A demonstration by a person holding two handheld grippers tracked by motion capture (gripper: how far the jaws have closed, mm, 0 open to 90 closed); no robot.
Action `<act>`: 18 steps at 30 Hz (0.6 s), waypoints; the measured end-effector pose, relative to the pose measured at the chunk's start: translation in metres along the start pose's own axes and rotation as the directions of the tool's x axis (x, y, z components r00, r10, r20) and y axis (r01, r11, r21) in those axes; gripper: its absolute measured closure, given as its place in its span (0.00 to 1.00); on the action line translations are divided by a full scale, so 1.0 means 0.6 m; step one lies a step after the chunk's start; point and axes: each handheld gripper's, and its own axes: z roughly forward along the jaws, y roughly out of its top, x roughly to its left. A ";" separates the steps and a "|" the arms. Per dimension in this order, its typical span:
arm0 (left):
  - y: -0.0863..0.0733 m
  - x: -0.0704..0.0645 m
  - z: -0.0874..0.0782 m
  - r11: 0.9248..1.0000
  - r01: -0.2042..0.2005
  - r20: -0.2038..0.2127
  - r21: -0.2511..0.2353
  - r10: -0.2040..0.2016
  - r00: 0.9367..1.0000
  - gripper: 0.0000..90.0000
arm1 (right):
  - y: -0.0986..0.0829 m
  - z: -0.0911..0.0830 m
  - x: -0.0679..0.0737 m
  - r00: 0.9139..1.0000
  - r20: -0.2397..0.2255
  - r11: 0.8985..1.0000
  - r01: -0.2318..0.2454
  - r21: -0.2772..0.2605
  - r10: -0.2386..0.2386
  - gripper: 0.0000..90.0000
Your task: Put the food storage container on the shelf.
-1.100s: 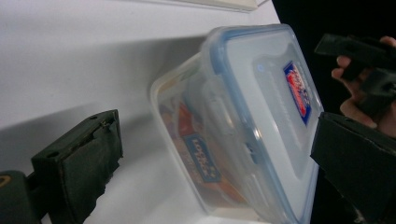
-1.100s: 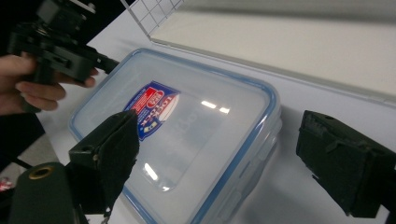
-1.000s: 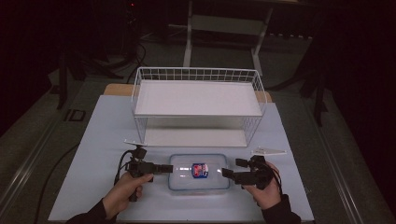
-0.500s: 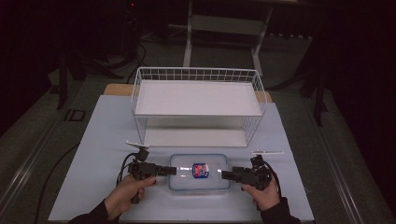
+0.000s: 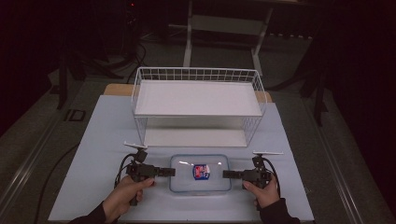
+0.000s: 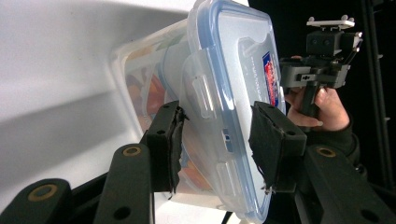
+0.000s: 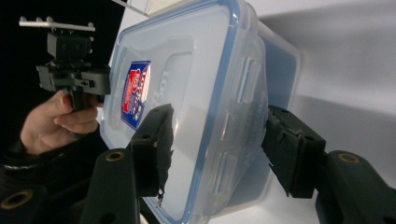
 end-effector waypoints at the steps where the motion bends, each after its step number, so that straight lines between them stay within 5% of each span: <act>1: -0.001 -0.002 0.000 1.000 -0.004 -0.002 0.000 0.004 1.000 0.60 | 0.000 0.000 0.003 1.000 0.009 1.000 0.004 0.005 -0.004 0.48; 5: -0.006 -0.011 -0.001 1.000 -0.019 -0.024 -0.009 0.019 1.000 0.60 | -0.002 0.001 0.022 0.997 0.066 0.999 0.045 0.014 -0.045 0.45; 11: -0.011 -0.029 -0.001 0.999 -0.034 -0.071 -0.019 0.033 0.997 0.59 | -0.008 0.001 0.030 0.995 0.085 0.999 0.052 0.000 -0.052 0.45; 18: -0.018 -0.055 -0.003 0.994 -0.098 -0.131 -0.040 0.092 0.987 0.60 | -0.015 -0.004 0.047 0.988 0.121 0.994 0.102 -0.028 -0.098 0.45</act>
